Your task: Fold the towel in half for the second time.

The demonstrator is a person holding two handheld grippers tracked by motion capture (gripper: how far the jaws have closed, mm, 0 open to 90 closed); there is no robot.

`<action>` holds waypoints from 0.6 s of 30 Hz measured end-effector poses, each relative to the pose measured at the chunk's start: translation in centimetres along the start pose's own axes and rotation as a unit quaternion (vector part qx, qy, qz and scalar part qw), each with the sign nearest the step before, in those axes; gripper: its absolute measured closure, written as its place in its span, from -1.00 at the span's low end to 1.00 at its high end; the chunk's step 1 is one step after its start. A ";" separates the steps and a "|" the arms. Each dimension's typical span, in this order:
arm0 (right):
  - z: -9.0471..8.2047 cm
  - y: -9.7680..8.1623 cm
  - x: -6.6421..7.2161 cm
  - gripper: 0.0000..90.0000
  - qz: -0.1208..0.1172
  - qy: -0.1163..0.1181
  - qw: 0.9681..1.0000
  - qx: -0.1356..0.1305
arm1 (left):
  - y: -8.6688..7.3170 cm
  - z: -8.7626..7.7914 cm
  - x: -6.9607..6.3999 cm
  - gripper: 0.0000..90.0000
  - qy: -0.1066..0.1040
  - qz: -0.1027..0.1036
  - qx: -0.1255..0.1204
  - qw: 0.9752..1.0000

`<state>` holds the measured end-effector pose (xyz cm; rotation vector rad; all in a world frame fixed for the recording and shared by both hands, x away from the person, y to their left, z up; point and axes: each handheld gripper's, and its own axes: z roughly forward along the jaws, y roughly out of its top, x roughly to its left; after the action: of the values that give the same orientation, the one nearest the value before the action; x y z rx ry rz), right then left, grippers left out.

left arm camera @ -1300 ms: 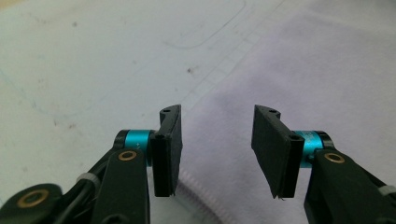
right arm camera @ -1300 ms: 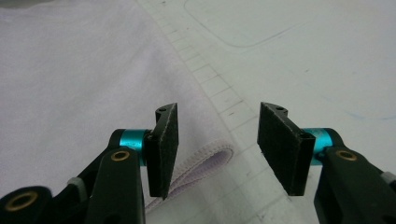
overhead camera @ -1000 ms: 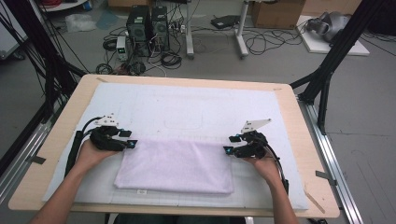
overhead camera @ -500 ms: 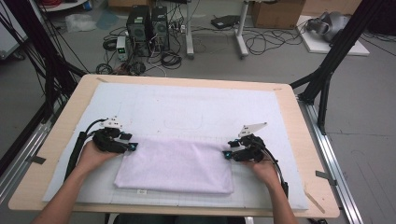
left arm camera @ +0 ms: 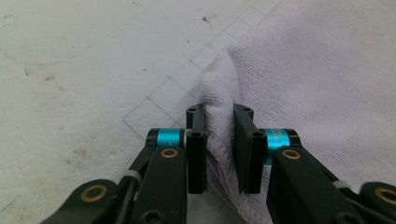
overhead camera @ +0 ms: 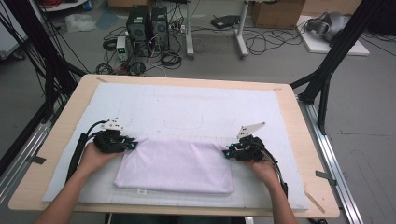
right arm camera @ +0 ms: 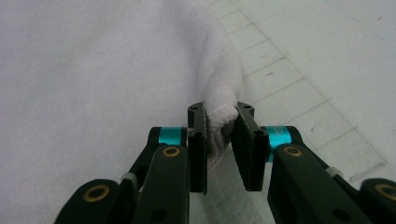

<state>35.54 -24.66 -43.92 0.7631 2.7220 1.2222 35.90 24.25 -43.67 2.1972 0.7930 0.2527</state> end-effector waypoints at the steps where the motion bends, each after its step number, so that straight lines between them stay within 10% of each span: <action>1: -0.1 0.0 0.0 0.73 0.000 -0.001 1.000 -0.001 | 0.0 -0.1 -0.2 0.75 0.007 0.005 -0.002 1.000; 18: -2.7 5.2 -3.7 0.75 0.004 -0.071 0.997 -0.035 | 5.1 -0.6 1.9 0.76 0.093 -0.018 -0.056 0.994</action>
<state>40.28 -25.32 -38.84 0.8198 2.5519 1.2101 39.48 23.14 -39.66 2.0733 0.8974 0.4781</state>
